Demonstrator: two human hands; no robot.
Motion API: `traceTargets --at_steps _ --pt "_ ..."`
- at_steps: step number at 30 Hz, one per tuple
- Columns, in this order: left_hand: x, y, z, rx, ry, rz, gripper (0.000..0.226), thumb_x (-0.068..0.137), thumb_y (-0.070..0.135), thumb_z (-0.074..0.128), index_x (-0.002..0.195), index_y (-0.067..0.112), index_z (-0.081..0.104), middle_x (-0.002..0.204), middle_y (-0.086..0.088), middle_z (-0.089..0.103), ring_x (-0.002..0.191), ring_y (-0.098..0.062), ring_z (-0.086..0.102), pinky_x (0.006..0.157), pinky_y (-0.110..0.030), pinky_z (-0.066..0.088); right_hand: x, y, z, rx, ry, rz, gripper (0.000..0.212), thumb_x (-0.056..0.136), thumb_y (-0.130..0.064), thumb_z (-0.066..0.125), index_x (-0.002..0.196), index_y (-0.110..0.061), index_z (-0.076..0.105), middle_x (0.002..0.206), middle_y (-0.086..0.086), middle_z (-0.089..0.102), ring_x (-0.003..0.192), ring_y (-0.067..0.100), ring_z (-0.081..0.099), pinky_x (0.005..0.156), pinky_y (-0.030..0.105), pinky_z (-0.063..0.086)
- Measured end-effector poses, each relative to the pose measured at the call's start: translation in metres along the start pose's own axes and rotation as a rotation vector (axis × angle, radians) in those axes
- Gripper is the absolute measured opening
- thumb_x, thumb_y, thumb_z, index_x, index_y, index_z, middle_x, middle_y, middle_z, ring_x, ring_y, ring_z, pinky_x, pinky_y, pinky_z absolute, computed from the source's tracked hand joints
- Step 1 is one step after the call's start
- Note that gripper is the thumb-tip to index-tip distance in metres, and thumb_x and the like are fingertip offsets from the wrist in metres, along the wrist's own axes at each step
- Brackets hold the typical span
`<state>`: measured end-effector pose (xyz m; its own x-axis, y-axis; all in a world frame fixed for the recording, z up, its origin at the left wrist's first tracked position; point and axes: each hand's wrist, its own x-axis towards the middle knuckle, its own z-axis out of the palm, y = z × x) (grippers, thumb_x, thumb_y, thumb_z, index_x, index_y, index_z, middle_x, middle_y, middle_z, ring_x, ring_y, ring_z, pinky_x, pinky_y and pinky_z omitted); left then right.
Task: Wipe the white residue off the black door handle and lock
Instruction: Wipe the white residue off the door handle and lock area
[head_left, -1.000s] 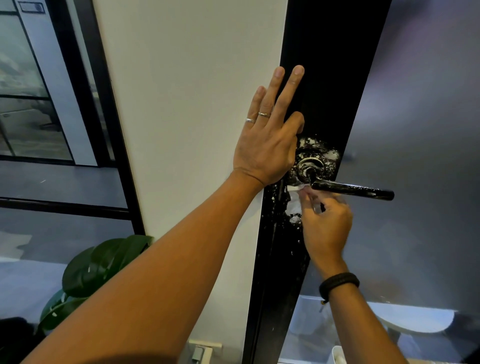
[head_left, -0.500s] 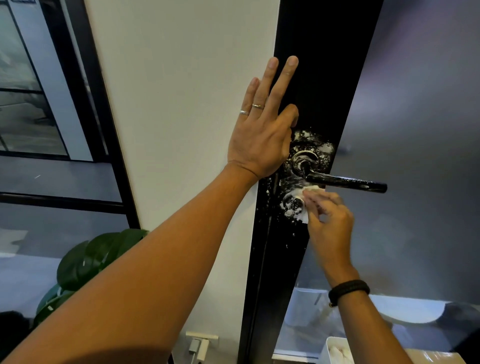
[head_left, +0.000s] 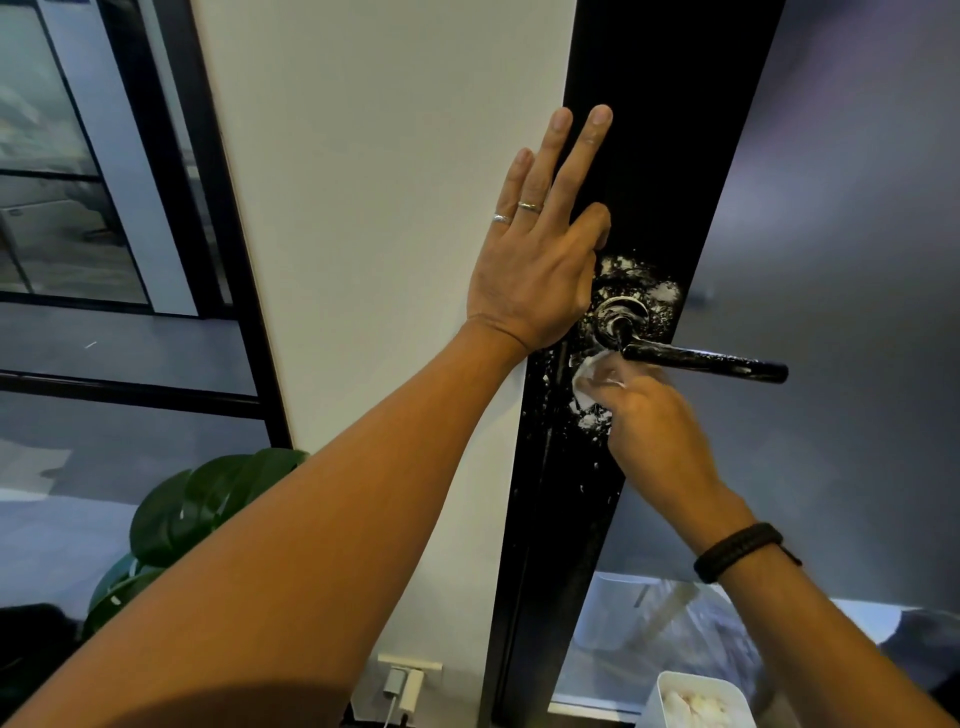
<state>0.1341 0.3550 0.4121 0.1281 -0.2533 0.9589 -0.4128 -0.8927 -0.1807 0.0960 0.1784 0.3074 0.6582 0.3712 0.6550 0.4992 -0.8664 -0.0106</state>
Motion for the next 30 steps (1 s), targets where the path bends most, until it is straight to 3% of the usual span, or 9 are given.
traceTargets --at_steps 3,6,10,12,14,17,24,27,30 --pt "0.001 0.0 -0.001 -0.007 -0.004 -0.001 0.016 0.102 0.015 0.057 0.098 0.02 0.072 0.168 -0.023 0.039 0.158 -0.048 0.03 0.133 -0.056 0.02 0.01 -0.004 -0.015 -0.126 -0.18 -0.221 0.062 0.077 0.015 0.055 0.124 -0.02 0.075 0.131 0.005 0.06 0.115 0.035 0.06 0.084 0.042 0.058" --pt "0.001 0.001 -0.003 -0.012 -0.016 -0.005 0.016 0.099 0.012 0.057 0.099 0.019 0.071 0.168 -0.023 0.039 0.159 -0.048 0.029 0.133 -0.055 0.018 0.013 0.004 -0.019 -0.104 -0.236 -0.217 0.066 0.084 0.016 0.052 0.135 -0.023 0.069 0.139 0.001 0.055 0.12 0.03 0.058 0.086 0.034 0.053" --pt "0.001 0.003 -0.006 -0.036 -0.023 -0.016 0.022 0.096 0.007 0.051 0.104 0.017 0.069 0.169 -0.022 0.037 0.16 -0.046 0.028 0.134 -0.054 0.016 -0.011 0.007 -0.006 0.178 0.052 0.046 0.04 0.097 0.009 0.059 0.128 -0.012 0.073 0.133 0.006 0.063 0.117 0.02 0.061 0.1 0.026 0.053" --pt "0.002 0.002 -0.007 -0.044 -0.027 -0.021 0.023 0.095 0.006 0.051 0.106 0.016 0.069 0.17 -0.022 0.037 0.16 -0.046 0.027 0.134 -0.054 0.015 -0.023 0.002 -0.003 0.268 0.147 0.201 0.028 0.101 -0.001 0.061 0.125 -0.005 0.073 0.126 0.009 0.065 0.107 0.014 0.061 0.098 0.009 0.043" --pt "0.003 0.003 -0.008 -0.059 -0.034 -0.026 0.023 0.094 0.005 0.051 0.106 0.015 0.068 0.17 -0.022 0.036 0.16 -0.046 0.027 0.135 -0.054 0.014 -0.032 -0.004 -0.007 0.289 0.192 0.319 0.023 0.101 -0.006 0.064 0.121 -0.004 0.075 0.118 0.011 0.068 0.102 0.022 0.067 0.092 0.008 0.041" --pt "0.003 0.004 -0.006 -0.08 -0.03 -0.03 0.023 0.092 0.001 0.052 0.106 0.013 0.067 0.169 -0.023 0.037 0.16 -0.045 0.028 0.135 -0.054 0.016 -0.044 -0.022 -0.025 0.309 0.292 0.257 0.023 0.098 -0.005 0.068 0.119 -0.001 0.075 0.109 0.01 0.069 0.097 0.02 0.067 0.094 0.001 0.041" --pt "0.001 0.002 -0.005 -0.134 0.001 -0.056 0.022 0.103 0.004 0.053 0.121 0.009 0.065 0.172 -0.02 0.033 0.163 -0.038 0.023 0.136 -0.05 0.016 -0.021 -0.028 -0.091 0.196 0.57 0.039 0.023 0.096 0.002 0.069 0.119 0.007 0.074 0.107 0.016 0.069 0.099 0.019 0.064 0.097 0.014 0.049" --pt "0.001 0.002 -0.007 -0.143 0.004 -0.052 0.021 0.104 0.002 0.052 0.119 0.009 0.065 0.172 -0.019 0.033 0.163 -0.037 0.022 0.137 -0.048 0.016 0.018 -0.002 -0.102 0.129 0.525 0.037 0.016 0.099 -0.001 0.067 0.112 0.003 0.076 0.106 0.015 0.069 0.094 0.022 0.066 0.094 0.013 0.047" --pt "0.0 0.002 -0.007 -0.16 0.007 -0.051 0.02 0.104 0.002 0.052 0.117 0.008 0.066 0.172 -0.02 0.033 0.164 -0.037 0.022 0.137 -0.046 0.014 0.05 0.023 -0.093 0.066 0.38 0.028 0.013 0.098 -0.002 0.068 0.107 -0.002 0.077 0.1 0.014 0.07 0.09 0.03 0.068 0.087 0.036 0.058"
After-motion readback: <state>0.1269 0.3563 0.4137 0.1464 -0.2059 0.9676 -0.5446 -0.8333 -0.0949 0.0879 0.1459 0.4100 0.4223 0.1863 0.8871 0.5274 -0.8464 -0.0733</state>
